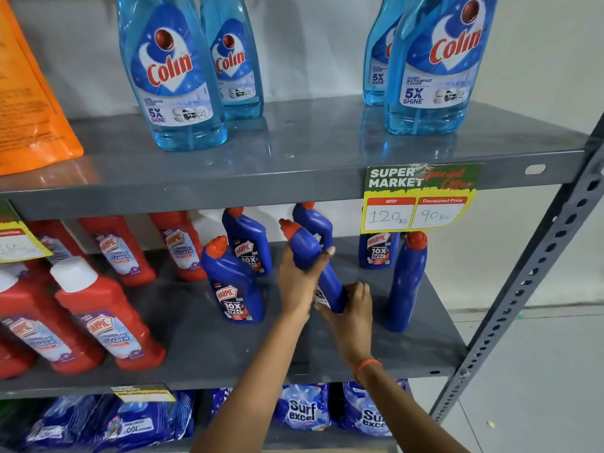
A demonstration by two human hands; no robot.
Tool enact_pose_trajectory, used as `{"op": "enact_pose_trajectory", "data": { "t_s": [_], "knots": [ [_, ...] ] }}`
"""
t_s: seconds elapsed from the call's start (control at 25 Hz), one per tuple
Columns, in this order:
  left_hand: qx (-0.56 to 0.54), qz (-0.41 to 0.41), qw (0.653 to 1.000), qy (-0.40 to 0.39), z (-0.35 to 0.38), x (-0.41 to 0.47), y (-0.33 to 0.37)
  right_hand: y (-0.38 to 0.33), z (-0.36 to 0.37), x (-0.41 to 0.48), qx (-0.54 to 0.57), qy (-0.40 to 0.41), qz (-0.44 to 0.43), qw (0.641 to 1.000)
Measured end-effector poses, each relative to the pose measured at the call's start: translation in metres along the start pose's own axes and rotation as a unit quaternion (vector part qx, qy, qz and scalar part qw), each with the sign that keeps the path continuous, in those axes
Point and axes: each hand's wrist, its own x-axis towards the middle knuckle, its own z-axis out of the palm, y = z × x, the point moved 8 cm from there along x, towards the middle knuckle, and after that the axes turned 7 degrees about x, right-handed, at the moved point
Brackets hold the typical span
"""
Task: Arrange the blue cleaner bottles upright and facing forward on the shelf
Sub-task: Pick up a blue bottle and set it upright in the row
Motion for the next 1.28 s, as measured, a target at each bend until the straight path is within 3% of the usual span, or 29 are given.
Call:
{"op": "enact_pose_trajectory", "data": {
  "t_s": [0.16,0.44,1.12,1.28],
  "knots": [
    [-0.01,-0.072,0.997,0.004,-0.006,0.015,-0.008,0.005,0.005,-0.006,0.012,-0.014,-0.024,1.0],
    [0.003,-0.047,0.99,-0.136,0.002,0.029,-0.006,0.037,0.022,0.017,0.099,-0.227,0.126,0.961],
    [0.014,-0.055,0.976,-0.21,0.015,0.036,-0.026,0.056,0.026,0.021,0.084,-0.159,0.139,0.974],
    [0.108,0.069,0.98,-0.155,0.01,0.023,-0.014,0.038,0.02,0.012,0.002,-0.11,0.091,0.99]
  ]
}}
